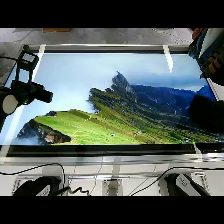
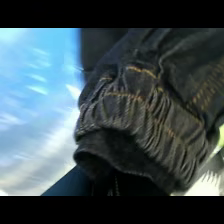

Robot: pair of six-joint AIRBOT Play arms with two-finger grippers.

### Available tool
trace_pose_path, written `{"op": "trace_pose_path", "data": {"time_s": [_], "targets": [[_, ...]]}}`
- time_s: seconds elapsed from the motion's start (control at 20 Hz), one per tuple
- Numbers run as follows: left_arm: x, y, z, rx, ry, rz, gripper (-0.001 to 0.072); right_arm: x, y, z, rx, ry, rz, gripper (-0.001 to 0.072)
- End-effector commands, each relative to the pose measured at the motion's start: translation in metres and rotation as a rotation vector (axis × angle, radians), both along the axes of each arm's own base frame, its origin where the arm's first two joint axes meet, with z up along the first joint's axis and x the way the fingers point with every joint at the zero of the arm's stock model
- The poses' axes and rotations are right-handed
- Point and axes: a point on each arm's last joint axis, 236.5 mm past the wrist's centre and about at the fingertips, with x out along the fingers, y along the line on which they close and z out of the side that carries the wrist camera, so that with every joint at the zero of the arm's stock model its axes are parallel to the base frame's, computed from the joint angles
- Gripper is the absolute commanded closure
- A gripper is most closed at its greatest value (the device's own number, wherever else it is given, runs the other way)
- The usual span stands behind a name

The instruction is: Fold the clothes and pants, and hang the long-sleeved shirts on hangers.

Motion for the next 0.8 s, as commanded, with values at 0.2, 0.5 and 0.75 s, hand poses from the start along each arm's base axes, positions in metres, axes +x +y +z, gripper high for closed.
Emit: {"op": "trace_pose_path", "data": {"time_s": [0.2,0.5,0.75], "targets": [[0.0,0.0,0.0,-0.004,-0.002,0.0,0.0698,-0.147,-0.006,-0.038,-0.011,0.565,0.092,0.0676],[0.001,-0.001,0.001,-0.004,-0.004,-0.001,0.0698,-0.196,-0.05,-0.035,-0.048,0.481,-0.181,0.0434],[0.0,0.0,0.001,-0.004,-0.004,-0.001,0.0695,-0.185,-0.057,-0.036,-0.052,0.412,-0.207,0.0027]]}}
